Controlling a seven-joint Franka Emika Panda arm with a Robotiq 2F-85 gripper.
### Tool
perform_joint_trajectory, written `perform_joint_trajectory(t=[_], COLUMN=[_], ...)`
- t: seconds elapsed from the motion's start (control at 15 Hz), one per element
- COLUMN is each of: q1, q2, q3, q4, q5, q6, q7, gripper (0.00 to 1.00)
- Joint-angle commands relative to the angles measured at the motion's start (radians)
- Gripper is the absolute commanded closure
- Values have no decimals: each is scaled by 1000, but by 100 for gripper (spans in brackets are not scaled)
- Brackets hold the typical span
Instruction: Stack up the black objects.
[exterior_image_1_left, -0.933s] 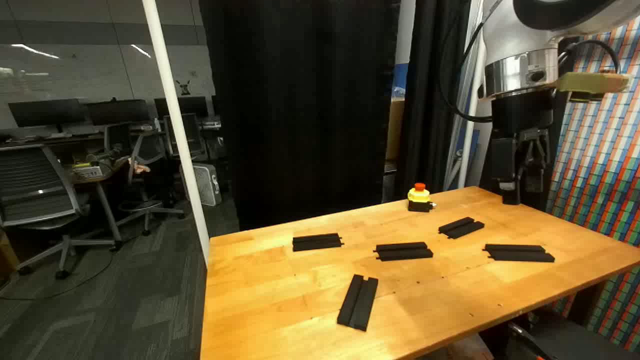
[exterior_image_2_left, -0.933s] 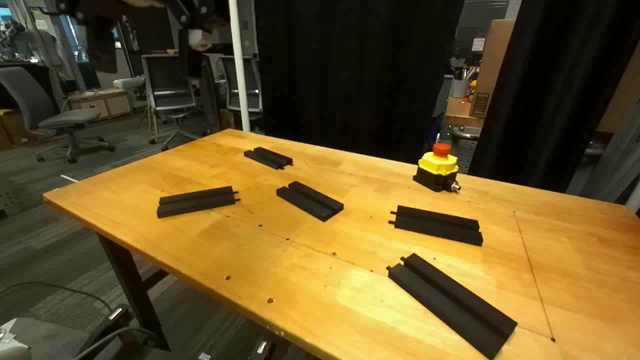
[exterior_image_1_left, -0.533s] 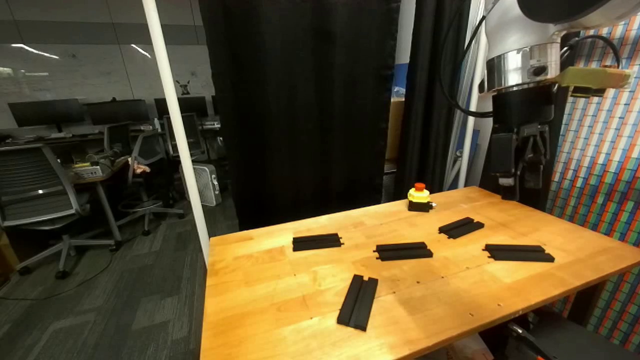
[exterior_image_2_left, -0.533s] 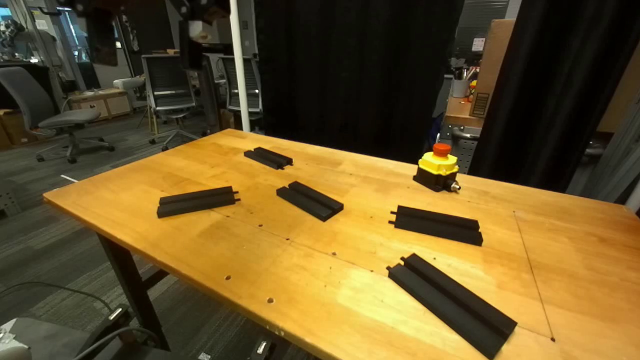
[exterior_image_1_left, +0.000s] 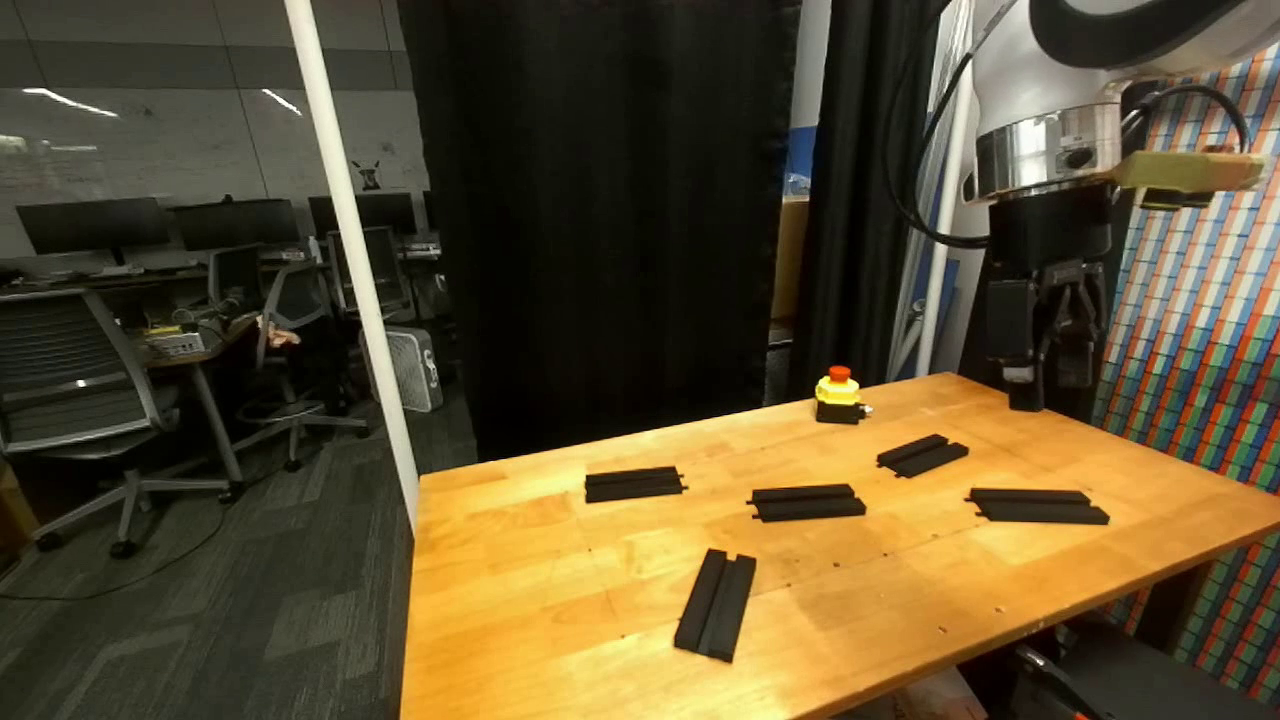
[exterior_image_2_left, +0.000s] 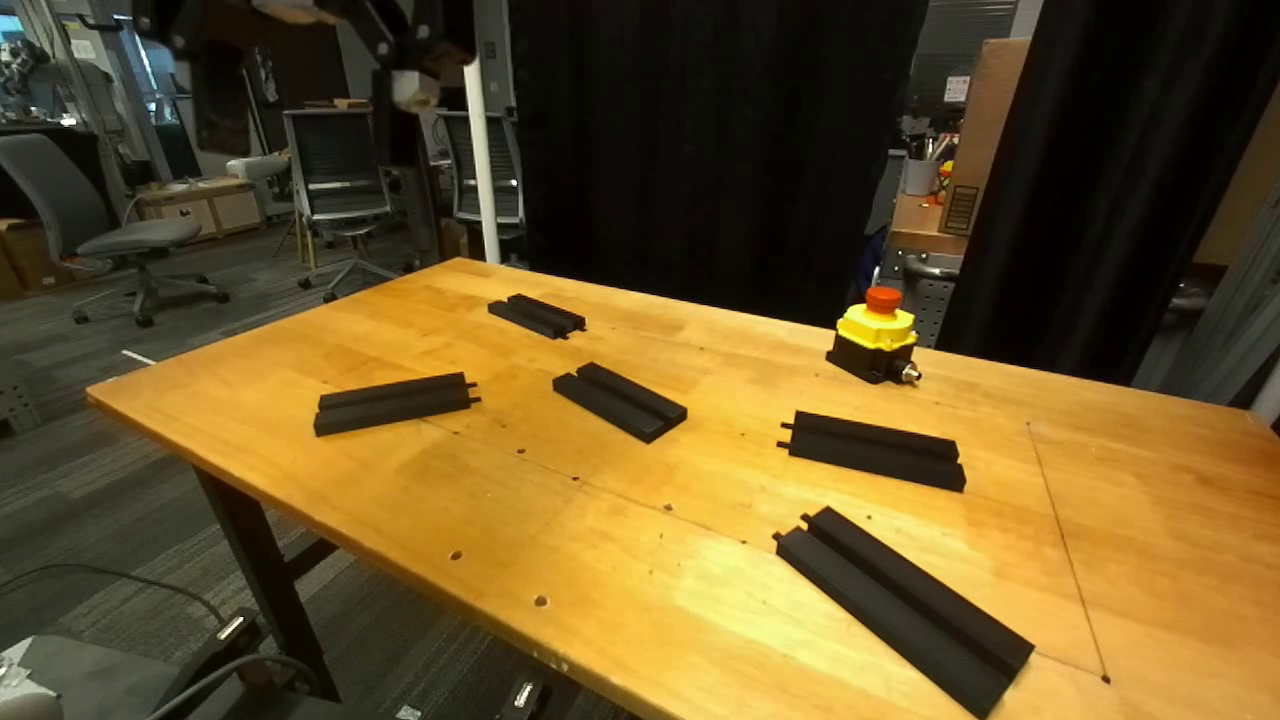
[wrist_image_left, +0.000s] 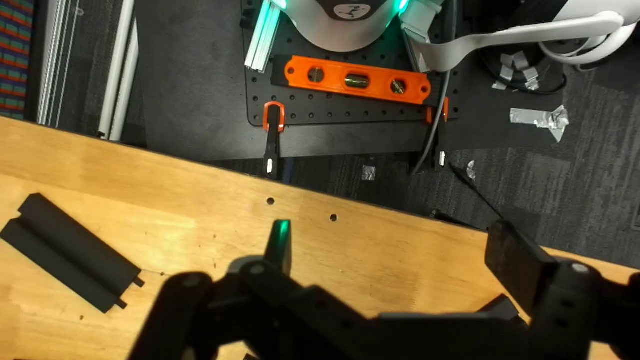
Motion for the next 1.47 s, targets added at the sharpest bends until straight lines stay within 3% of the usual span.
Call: perform_joint_trajectory(t=[0.0, 0.67, 1.4], q1=[-27, -199, -321], q2=[-6, 30, 257], q3=[-14, -37, -58], q4=[-22, -138, -172], q5=[-39, 14, 203], q6=[49, 336, 595], q7=[10, 329, 628], gripper=[0, 0, 0])
